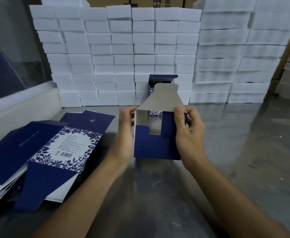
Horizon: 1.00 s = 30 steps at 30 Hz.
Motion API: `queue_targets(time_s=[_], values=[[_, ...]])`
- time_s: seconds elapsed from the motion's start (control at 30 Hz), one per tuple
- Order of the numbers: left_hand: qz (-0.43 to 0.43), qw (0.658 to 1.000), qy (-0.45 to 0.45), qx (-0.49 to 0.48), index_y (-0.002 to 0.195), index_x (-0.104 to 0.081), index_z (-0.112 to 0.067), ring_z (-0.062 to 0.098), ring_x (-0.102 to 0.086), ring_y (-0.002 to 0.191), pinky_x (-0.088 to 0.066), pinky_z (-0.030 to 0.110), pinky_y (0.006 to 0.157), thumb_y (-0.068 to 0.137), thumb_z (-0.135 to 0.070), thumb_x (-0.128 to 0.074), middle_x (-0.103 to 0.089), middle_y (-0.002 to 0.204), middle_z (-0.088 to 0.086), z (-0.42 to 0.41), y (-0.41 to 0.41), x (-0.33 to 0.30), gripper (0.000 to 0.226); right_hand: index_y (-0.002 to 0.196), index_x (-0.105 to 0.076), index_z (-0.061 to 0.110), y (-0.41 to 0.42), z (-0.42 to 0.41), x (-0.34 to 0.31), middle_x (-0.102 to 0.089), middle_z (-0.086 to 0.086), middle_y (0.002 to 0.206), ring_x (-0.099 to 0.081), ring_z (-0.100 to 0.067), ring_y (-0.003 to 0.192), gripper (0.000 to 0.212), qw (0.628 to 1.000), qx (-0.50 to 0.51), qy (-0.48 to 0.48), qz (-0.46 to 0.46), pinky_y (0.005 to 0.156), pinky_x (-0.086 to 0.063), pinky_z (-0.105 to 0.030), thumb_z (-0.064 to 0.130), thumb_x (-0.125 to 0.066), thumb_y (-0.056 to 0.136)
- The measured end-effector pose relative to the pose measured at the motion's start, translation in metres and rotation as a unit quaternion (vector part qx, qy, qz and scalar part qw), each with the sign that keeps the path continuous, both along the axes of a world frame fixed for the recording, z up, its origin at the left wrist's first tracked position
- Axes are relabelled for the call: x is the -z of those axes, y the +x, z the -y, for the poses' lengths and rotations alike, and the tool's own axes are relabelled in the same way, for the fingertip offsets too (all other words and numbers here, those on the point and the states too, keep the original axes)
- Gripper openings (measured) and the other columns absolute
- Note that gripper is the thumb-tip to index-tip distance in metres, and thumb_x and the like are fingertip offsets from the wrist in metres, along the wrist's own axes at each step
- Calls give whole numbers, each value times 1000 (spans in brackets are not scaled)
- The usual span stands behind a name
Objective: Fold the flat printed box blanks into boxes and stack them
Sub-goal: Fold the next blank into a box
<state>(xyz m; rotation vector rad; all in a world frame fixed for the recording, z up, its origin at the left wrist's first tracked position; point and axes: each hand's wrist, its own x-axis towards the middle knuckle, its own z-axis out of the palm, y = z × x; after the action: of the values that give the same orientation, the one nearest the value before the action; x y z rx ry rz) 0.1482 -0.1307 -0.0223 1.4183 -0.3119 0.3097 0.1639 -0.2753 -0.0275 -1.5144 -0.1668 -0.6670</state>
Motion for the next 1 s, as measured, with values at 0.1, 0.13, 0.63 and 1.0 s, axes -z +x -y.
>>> queue_targets(time_s=[0.1,0.13,0.63,1.0], values=[[74,973,158,-150,111,-39,-28,2,-57,98,-47,15,79,93,-45,-47,-55,110,-10,2,5,10,26,96,-59,22,-3,-3,-2,-63,-17,111,-57,-37,110,28,1000,-9,-7,6,96,-47,-58,49,-52,94],[95,962,181,-181,105,-38,-26,7,-58,92,-48,22,75,91,-46,-49,-54,102,-9,0,7,13,27,97,-59,20,-4,-4,-2,-63,-16,110,-58,-36,109,32,1000,-13,-12,7,96,-48,-58,51,-52,92],[228,883,290,-290,67,-33,-16,12,-28,49,-24,27,47,101,-34,-41,-29,55,-10,-21,8,16,39,98,-61,16,-7,-9,0,-65,-7,102,-59,-19,97,30,998,0,-34,53,85,-49,-36,44,-51,96],[264,833,380,-304,69,-31,-16,21,-25,49,-23,31,48,101,-25,-43,-30,59,-3,-15,6,17,35,82,-56,31,3,-2,3,-61,2,86,-54,-12,82,20,997,27,40,56,75,-45,-34,34,-56,102]])
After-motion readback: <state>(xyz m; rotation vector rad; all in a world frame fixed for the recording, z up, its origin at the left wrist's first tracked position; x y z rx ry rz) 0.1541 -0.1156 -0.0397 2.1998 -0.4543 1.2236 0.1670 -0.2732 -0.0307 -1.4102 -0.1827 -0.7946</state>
